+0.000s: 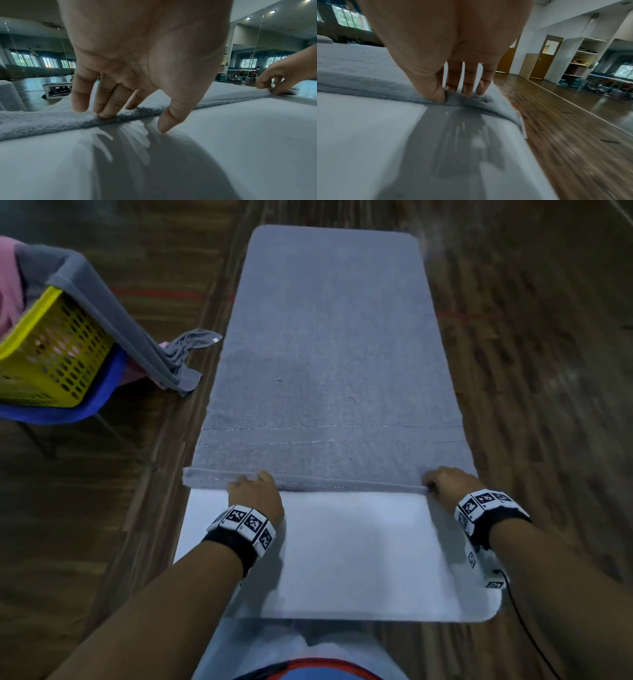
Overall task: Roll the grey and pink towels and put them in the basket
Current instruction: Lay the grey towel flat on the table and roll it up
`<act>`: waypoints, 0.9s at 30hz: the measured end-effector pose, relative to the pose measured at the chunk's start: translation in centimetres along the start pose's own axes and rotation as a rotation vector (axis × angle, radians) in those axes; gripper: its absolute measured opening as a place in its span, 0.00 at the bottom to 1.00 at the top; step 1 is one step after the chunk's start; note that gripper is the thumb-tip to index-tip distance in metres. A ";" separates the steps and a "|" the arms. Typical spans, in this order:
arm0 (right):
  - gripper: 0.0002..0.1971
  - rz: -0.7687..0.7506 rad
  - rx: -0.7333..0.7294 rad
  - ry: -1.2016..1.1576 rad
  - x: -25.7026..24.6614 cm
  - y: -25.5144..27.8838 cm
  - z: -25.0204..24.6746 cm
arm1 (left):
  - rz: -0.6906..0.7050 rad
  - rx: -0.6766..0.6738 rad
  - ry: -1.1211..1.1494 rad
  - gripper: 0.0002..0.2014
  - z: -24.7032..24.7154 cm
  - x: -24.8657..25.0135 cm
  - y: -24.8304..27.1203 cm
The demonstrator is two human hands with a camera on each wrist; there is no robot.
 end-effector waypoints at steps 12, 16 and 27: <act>0.04 0.137 0.107 -0.058 7.2 0.8 -3.3 | -0.032 -0.023 -0.067 0.36 -0.3 1.1 0.2; 0.09 0.204 0.117 0.069 8.7 0.5 -4.1 | -0.027 -0.028 -0.066 0.39 -0.1 1.2 0.1; 0.10 0.375 0.129 -0.020 12.7 1.3 -4.9 | -0.039 0.019 -0.061 0.43 0.5 1.3 -0.1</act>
Point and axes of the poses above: each hand's wrist, its own y-axis away from the middle knuckle, its own z-axis out of the palm, x = y × z, the point moved 9 cm from there along -y, towards the middle knuckle, and after that the axes turned 13 degrees about -y, right-handed, at the moved point
